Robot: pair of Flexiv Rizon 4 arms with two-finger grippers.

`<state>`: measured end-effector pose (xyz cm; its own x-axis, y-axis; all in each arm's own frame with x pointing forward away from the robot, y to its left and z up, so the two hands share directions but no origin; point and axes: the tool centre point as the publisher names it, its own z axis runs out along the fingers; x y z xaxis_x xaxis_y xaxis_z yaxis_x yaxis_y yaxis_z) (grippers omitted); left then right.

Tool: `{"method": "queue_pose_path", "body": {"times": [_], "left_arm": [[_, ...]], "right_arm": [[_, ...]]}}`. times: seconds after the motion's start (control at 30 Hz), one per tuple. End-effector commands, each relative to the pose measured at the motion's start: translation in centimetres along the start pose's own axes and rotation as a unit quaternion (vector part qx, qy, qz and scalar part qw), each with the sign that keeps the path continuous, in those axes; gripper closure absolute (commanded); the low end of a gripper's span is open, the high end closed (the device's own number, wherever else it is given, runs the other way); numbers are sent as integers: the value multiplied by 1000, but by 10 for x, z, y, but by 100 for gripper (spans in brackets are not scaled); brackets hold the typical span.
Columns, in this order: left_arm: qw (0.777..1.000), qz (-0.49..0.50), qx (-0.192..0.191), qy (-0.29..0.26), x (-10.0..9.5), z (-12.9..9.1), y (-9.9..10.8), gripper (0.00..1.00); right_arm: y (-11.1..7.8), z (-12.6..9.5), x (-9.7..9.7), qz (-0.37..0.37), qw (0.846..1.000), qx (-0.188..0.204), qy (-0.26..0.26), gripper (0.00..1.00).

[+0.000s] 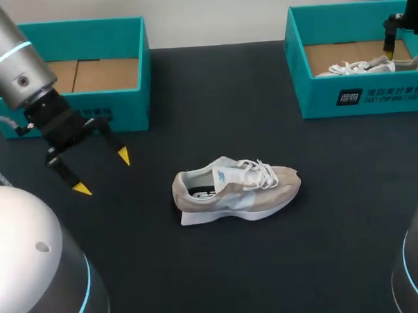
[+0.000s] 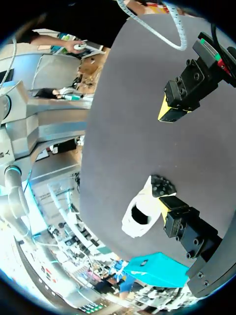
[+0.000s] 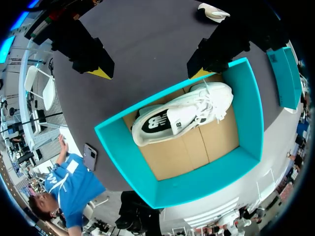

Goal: Take the shoe out of the shoebox, open the shoe tongue, remove and reinsert the insole, then place the shoe into the shoebox

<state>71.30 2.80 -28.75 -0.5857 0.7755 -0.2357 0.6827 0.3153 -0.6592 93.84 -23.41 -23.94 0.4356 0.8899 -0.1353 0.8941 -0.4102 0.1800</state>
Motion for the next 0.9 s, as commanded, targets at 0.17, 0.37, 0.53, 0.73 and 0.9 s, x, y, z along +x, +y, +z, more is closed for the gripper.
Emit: {"method": "queue_pose_path", "body": {"times": [0.17, 0.37, 0.53, 0.73, 0.9], "left_arm": [[973, -100, 114, -172, 7, 0, 7, 0], [973, -100, 114, -172, 7, 0, 7, 0], [973, -100, 114, -172, 7, 0, 7, 0], [954, -153, 142, -214, 15, 6, 8, 0], [931, -204, 156, -258, 28, 18, 14, 0]], "right_arm": [[-1, 0, 0, 1, 1000, -1, 1, 0], [-1, 0, 0, 1, 1000, -1, 1, 0], [-1, 0, 0, 1, 1000, -1, 1, 0], [-1, 0, 0, 1, 1000, -1, 1, 0], [-1, 0, 0, 1, 1000, -1, 1, 0]]}}
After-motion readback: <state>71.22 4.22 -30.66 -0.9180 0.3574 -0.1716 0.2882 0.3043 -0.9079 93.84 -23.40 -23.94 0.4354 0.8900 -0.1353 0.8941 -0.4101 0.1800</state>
